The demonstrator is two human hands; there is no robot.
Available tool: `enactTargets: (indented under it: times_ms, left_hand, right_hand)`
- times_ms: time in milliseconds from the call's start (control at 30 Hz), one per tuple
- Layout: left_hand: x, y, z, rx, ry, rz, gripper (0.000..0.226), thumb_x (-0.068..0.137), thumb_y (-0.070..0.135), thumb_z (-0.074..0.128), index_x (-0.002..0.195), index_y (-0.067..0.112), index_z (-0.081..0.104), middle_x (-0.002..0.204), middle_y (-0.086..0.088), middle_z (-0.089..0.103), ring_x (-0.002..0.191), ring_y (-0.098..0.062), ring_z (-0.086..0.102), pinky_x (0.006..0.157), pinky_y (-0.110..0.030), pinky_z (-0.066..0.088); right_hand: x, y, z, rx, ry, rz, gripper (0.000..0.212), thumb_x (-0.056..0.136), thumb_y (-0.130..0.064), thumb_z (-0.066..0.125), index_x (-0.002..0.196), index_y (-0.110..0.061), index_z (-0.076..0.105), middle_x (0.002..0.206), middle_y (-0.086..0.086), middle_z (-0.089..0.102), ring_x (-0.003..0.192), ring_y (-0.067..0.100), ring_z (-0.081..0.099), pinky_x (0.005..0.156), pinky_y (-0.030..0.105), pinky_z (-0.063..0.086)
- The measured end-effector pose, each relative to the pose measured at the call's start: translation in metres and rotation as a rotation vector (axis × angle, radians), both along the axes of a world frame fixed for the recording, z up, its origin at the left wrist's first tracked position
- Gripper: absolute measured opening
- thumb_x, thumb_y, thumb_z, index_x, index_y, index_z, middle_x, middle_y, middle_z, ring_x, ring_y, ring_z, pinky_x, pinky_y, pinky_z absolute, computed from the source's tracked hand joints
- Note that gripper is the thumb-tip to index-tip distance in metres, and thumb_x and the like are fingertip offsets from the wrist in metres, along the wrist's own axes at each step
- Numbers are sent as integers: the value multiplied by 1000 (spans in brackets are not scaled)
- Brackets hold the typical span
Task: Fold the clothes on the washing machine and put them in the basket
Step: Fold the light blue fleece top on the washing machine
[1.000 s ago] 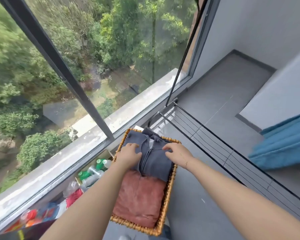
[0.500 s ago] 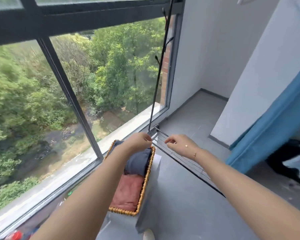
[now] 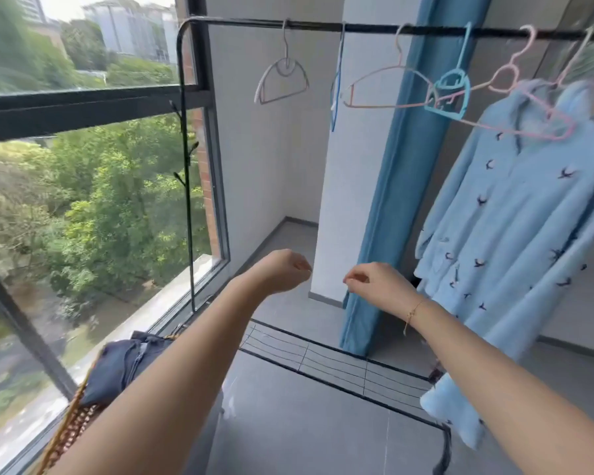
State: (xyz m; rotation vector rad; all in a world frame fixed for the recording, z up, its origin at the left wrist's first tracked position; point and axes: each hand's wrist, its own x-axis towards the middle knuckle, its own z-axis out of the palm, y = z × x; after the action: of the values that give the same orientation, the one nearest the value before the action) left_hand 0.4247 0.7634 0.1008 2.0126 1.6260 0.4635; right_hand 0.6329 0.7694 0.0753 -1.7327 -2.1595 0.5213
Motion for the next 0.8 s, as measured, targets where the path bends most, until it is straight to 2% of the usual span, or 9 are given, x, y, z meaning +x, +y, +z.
enactTargets:
  times_ms: [200,267,333,400,467,567,633,700,800]
  left_hand:
    - [128,41,38,67,4,-181,26,93,22,52,113,18,70,118,3,67,107,-13,58,89,-20,41]
    - [176,54,49,102,12,-196,27,94,24,52,114,18,69,114,5,66,104,-12,57,85,-18,39]
    - [219,67,55,125,-8,-196,26,94,24,52,111,20,70,112,6,67,100,-13,58,86,-20,43]
    - [268,80,60,144,-35,-191,25,92,21,52,108,20,71,112,2,69,105,-16,60,93,-27,47]
    - [312,90,66,159,-69,-176,26,90,17,52,105,20,72,109,3,70,104,-16,62,93,-26,48]
    - [368,103,83,201,-152,-146,24,88,14,54,99,22,73,105,4,71,99,-14,64,93,-25,48]
    - [397,113,97,229,-210,-115,23,88,12,54,93,25,72,100,4,70,98,-16,65,94,-28,49]
    - [419,123,111,244,-268,-93,22,88,11,54,87,26,70,96,3,70,97,-17,65,90,-26,49]
    - [440,135,131,278,-314,-73,20,91,12,54,92,22,71,87,7,66,93,-13,62,81,-20,42]
  right_hand:
    - [129,-6,37,111,36,-152,17,91,-25,55,92,-20,72,91,-5,72,83,14,62,80,31,49]
    - [176,-1,47,163,57,-206,15,91,-26,56,87,-24,70,89,-7,71,79,14,59,77,29,47]
    - [220,5,54,214,87,-238,16,92,-27,56,87,-21,71,87,-9,69,81,13,60,76,29,47]
    - [268,12,62,264,113,-256,18,92,-25,55,89,-18,72,85,-11,68,80,11,60,73,27,45]
    - [311,23,71,318,139,-274,20,93,-23,55,90,-15,73,84,-10,68,79,12,61,70,26,44]
    - [366,38,90,417,197,-281,17,93,-20,57,88,-16,74,80,-13,69,80,9,63,70,21,47]
    - [395,49,105,470,228,-261,16,93,-17,57,90,-19,73,85,-10,71,83,9,64,75,25,50]
    - [419,60,121,501,251,-247,17,93,-17,57,93,-20,73,89,-6,71,84,9,64,78,27,51]
    - [441,78,143,543,280,-233,18,92,-15,57,93,-19,73,87,-1,72,84,11,64,79,27,50]
